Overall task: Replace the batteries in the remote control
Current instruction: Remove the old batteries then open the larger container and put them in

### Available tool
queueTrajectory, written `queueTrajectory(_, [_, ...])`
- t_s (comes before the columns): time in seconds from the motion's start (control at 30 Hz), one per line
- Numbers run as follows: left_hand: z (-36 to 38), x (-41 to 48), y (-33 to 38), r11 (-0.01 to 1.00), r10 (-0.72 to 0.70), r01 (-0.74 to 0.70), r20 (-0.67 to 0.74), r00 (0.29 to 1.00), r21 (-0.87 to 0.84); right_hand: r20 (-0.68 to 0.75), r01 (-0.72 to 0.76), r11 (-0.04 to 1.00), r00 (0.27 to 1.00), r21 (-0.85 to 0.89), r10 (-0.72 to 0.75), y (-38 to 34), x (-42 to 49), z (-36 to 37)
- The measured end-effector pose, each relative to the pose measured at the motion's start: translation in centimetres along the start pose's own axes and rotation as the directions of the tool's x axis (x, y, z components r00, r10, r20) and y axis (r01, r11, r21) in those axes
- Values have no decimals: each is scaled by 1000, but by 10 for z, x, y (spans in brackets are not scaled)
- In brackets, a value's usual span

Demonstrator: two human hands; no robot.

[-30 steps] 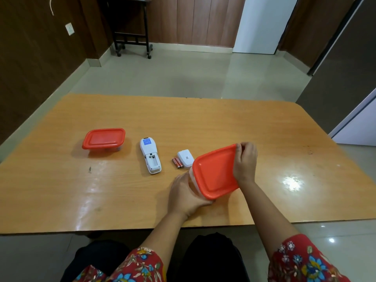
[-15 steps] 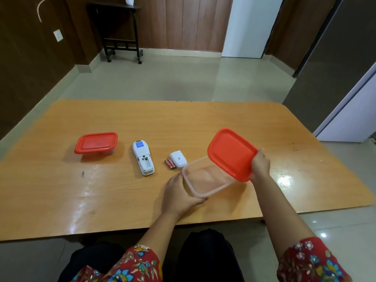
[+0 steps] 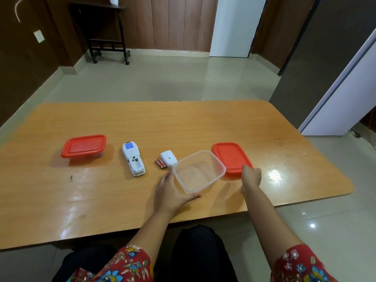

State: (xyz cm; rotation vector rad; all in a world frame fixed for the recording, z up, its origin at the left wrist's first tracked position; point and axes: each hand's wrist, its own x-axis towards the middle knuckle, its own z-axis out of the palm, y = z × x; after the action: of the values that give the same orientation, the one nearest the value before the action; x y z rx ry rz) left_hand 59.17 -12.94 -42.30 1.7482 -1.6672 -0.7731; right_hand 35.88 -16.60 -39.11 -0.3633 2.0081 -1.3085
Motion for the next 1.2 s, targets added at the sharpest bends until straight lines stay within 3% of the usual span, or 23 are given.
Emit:
queueTrajectory(0.1, [-7, -7, -7, 1000, 19, -19, 60, 998, 7, 71, 122, 967, 992, -225, -109, 9, -11, -3])
queueTrajectory(0.2, [-24, -16, -22, 990, 73, -78, -43, 996, -117, 170, 349, 842, 937, -413, -305, 20, -28, -1])
queueTrajectory(0.27, [-40, -16, -32, 989, 73, -97, -195, 978, -114, 268, 577, 690, 816, -437, -512, 21, -48, 8])
queueTrajectory(0.37, [-63, -10, -44, 1000, 15, -22, -380, 925, -14, 413, 855, 403, 512, -326, -753, 14, -87, 35])
queueTrajectory(0.47, [-72, -7, -60, 999, -37, 42, -425, 904, 3, 537, 932, 214, 345, -292, -770, 9, -117, 75])
queueTrajectory(0.57, [-74, -3, -69, 985, -159, 115, -439, 884, -125, 751, 931, -47, 262, -362, -606, 14, -136, 117])
queueTrajectory(0.63, [-74, -1, -69, 975, -205, 141, -444, 873, -173, 833, 896, -188, 273, -402, -481, 17, -140, 138])
queueTrajectory(0.77, [-74, -2, -68, 975, -201, 132, -455, 867, -178, 845, 809, -320, 358, -493, -397, 16, -136, 165])
queueTrajectory(0.97, [-73, 0, -70, 970, -222, 152, -445, 868, -189, 795, 756, -297, 456, -583, -401, 19, -127, 181])
queueTrajectory(1.2, [-72, 2, -72, 973, -212, 146, -449, 868, -179, 814, 811, -187, 480, -554, -329, 15, -130, 189])
